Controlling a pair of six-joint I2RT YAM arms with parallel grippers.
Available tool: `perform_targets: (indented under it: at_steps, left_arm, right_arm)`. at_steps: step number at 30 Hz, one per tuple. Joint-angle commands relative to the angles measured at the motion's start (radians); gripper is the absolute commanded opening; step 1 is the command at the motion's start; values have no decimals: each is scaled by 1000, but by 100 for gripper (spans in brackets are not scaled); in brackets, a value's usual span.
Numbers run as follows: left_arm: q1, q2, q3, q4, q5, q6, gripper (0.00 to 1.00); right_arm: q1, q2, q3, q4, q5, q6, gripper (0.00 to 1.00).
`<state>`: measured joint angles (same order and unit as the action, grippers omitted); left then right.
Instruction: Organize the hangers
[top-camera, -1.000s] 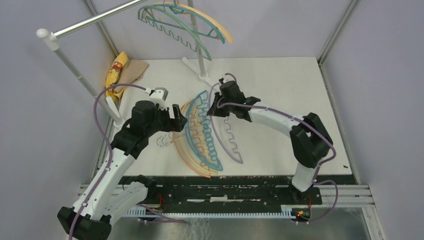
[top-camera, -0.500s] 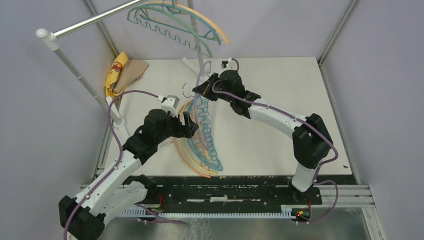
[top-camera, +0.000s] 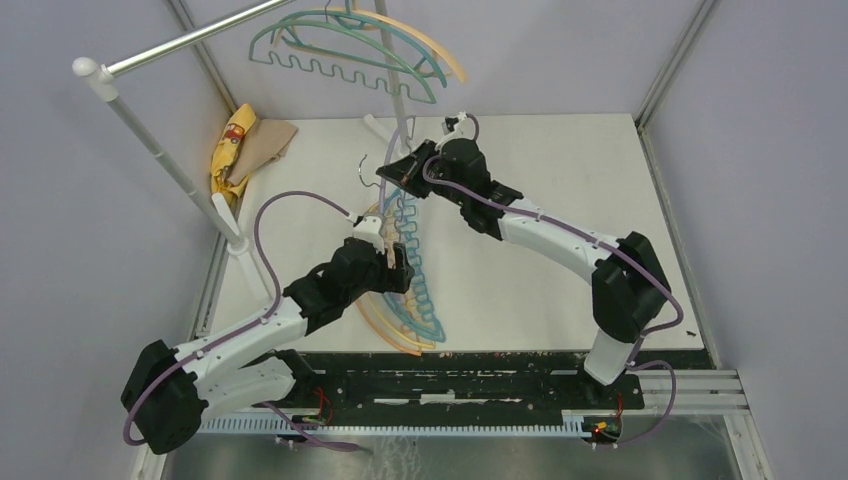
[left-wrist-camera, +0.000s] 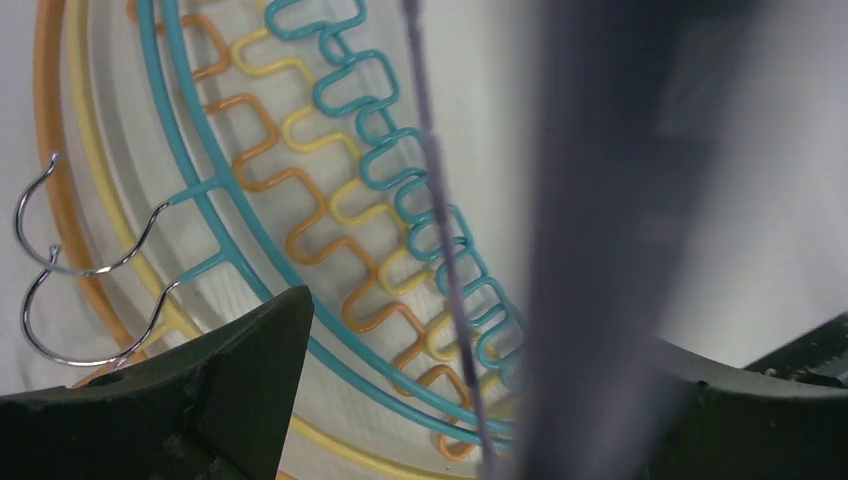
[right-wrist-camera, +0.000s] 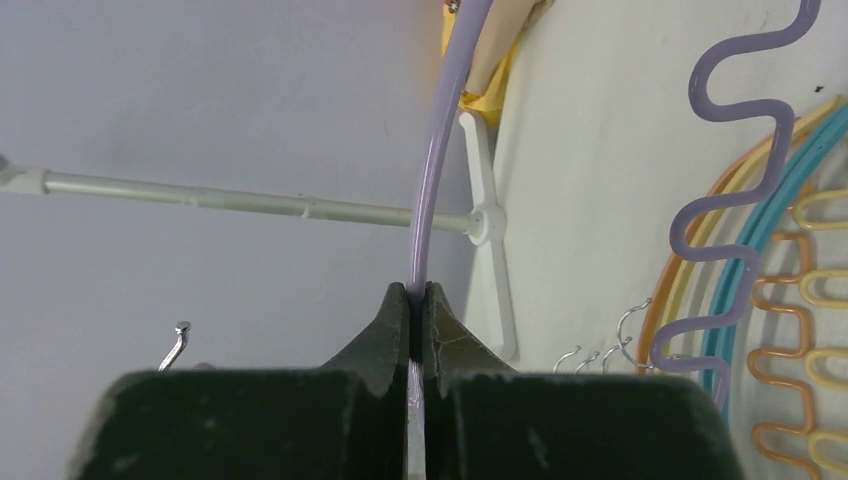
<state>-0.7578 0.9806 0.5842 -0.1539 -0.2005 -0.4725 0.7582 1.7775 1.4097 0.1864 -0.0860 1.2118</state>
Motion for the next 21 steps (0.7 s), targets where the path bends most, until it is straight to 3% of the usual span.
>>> perform_targets:
  at_steps: [1, 3, 9, 10, 13, 15, 16, 17, 19, 21]
  left_arm:
    - [-13, 25, -52, 114, -120, -73, 90]
    - [-14, 29, -77, 147, -127, -77, 83]
    - [-16, 52, -86, 208, -131, -75, 52]
    - [-16, 53, -81, 210, -133, -74, 45]
    - [-16, 48, -76, 209, -135, -68, 6]
    - [-17, 46, -55, 157, -162, -83, 3]
    - [-16, 44, -38, 115, -184, -92, 3]
    - [-16, 42, -24, 67, -213, -112, 3]
    - [-17, 31, 6, -26, -273, -153, 3]
    - [-17, 12, 34, -141, -345, -204, 3]
  right_arm:
    - [-5, -151, 7, 76, 4, 50, 1]
    - [-7, -172, 15, 33, -9, 59, 1]
    - [-12, -168, -6, -12, -55, 100, 1]
    - [-12, -165, -12, -15, -60, 103, 1]
    - [-16, -161, -33, -30, -69, 106, 1]
    - [-22, -160, -44, -51, -73, 106, 1]
    - [-27, -162, -45, -75, -75, 101, 5]
    - [-31, -165, -47, -100, -73, 93, 15]
    - [-39, -174, -49, -155, -67, 62, 48]
    - [-49, -194, -49, -221, -52, 5, 69]
